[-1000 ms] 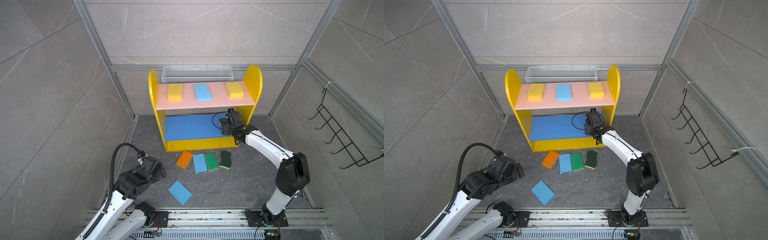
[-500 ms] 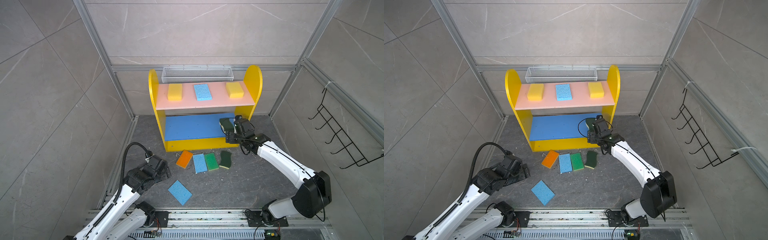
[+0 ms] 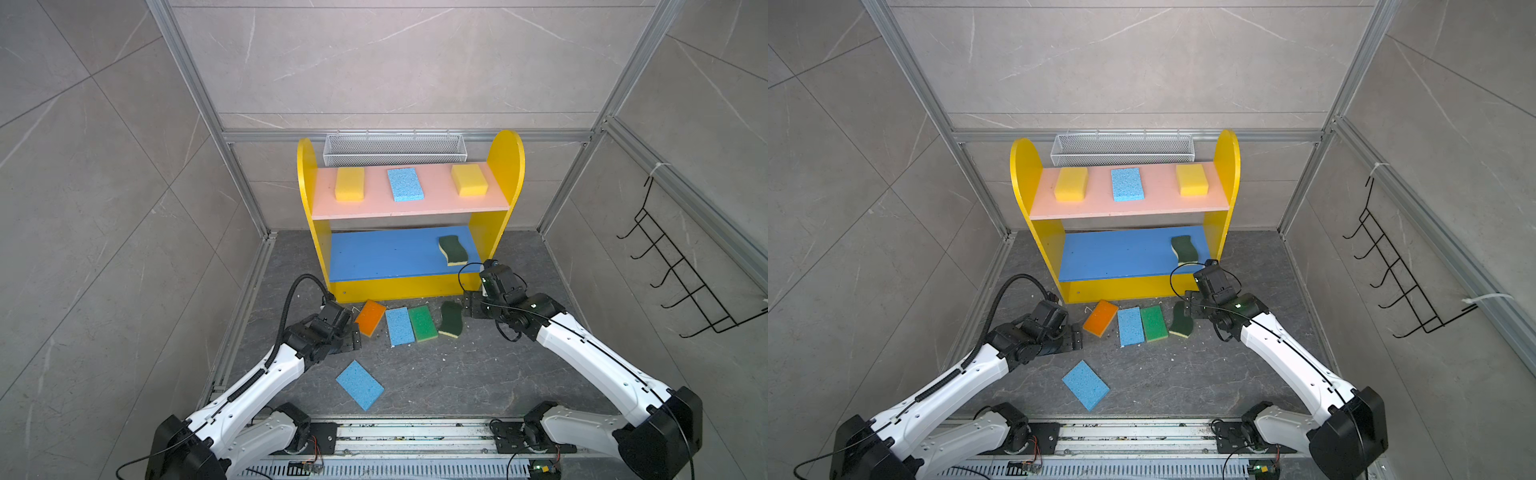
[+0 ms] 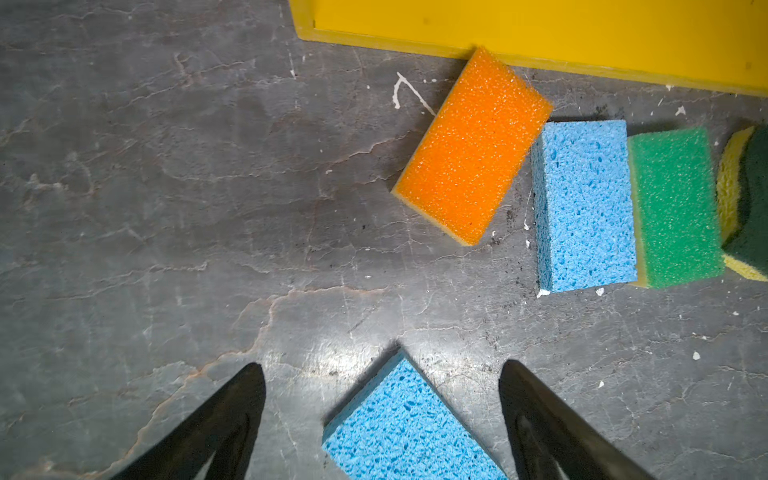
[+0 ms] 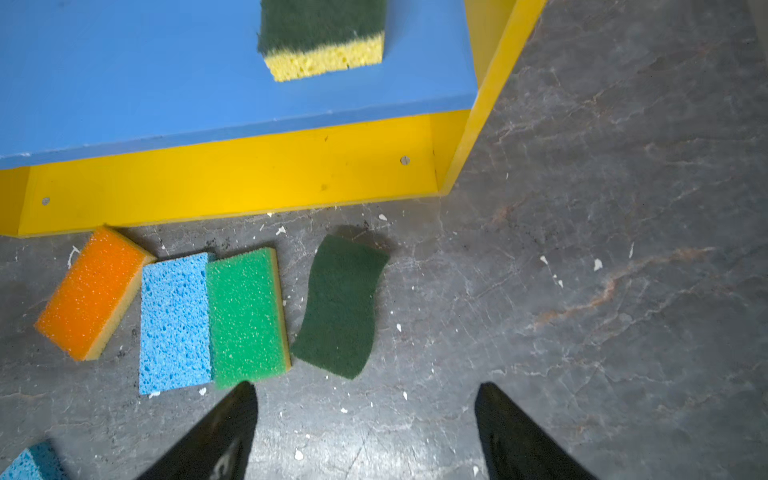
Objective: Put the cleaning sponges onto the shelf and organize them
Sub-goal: 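Raise the right gripper away while moving the left gripper over the orange sponge, then close the left gripper on the orange sponge and lift it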
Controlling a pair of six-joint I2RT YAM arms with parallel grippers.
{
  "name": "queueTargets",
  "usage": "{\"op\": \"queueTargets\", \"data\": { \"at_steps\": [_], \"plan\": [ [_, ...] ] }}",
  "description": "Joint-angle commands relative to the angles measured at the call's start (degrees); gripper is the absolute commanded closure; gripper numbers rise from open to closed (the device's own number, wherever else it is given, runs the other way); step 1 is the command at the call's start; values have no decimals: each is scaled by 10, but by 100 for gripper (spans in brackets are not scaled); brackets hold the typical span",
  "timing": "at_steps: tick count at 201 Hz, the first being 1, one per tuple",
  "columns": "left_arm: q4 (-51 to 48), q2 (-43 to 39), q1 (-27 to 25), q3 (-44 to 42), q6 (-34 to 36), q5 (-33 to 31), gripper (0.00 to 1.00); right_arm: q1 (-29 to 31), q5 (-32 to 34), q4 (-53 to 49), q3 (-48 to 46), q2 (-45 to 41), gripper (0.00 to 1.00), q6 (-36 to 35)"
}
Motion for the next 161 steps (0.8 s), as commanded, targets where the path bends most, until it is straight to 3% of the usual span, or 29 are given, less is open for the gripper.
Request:
{"op": "queueTargets", "data": {
  "at_steps": [1,72,96,161],
  "plan": [
    [64,27,-4,-1,41,4,9,1,-19,-41,-15,-27,15,26],
    [166,148,-4,16,94,35,9,1,-41,-70,-72,-85,14,52],
    [158,181,-4,35,89,8,8,1,-41,-76,-75,-90,14,50],
    [182,265,-4,62,143,16,6,1,-39,-76,-83,-86,14,50]
  ]
}}
